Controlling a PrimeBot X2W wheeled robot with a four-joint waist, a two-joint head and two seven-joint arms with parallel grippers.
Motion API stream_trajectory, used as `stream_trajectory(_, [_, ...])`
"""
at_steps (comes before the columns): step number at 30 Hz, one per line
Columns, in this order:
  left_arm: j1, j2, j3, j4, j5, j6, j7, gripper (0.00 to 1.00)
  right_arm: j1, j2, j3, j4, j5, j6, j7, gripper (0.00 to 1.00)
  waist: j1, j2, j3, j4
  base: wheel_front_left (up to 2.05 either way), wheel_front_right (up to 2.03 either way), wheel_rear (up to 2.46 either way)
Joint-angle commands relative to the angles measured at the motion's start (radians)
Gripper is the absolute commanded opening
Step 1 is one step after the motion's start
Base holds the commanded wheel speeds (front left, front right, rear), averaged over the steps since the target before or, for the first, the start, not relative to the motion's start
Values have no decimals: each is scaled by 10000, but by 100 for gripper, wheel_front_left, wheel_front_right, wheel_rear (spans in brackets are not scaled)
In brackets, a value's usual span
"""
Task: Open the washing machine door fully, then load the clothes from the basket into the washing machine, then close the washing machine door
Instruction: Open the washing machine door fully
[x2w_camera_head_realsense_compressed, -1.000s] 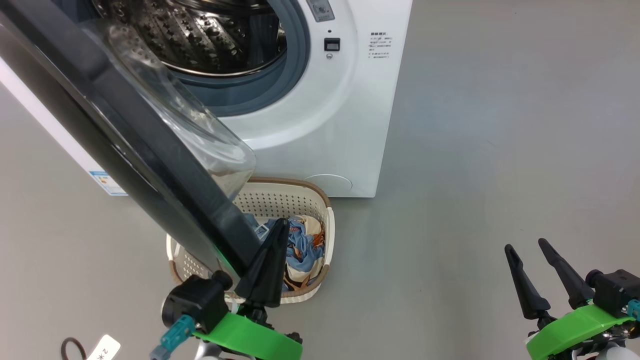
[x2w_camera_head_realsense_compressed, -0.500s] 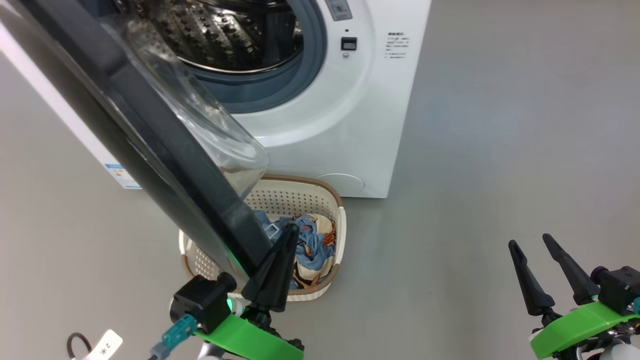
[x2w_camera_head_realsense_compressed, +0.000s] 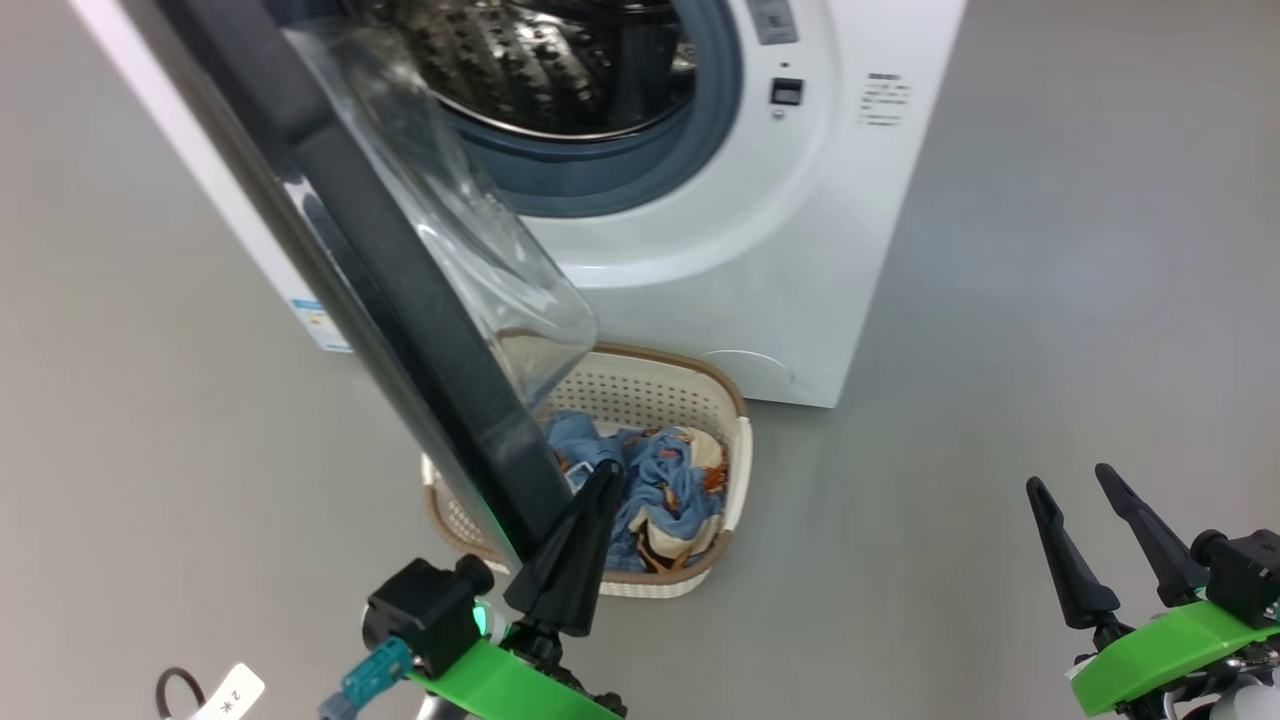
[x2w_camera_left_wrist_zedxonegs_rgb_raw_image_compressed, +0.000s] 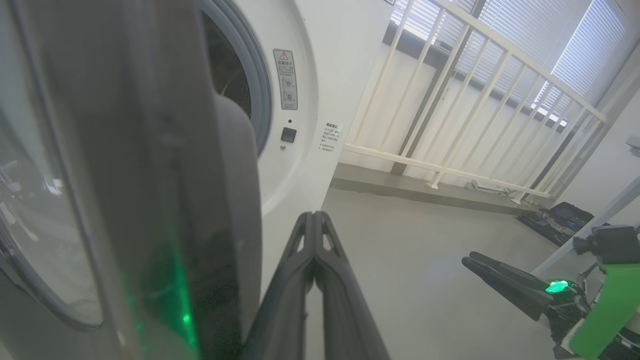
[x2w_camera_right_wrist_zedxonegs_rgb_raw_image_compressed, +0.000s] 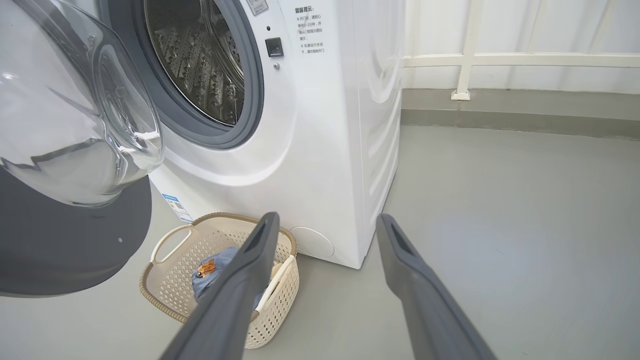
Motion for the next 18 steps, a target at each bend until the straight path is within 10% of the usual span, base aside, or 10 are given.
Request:
stream_trajectory(1, [-188,271,644,-114,-90,168,-136,0,-149,-228,205,-249,-7,16,-120,100,0,0,-30,264,0,0,0])
stream_trajectory(18, [320,342,674,-164,104,396,-137,0,-57,-434,323,-277,-37,16,-120,100,0,0,-160,1575,0,0,0])
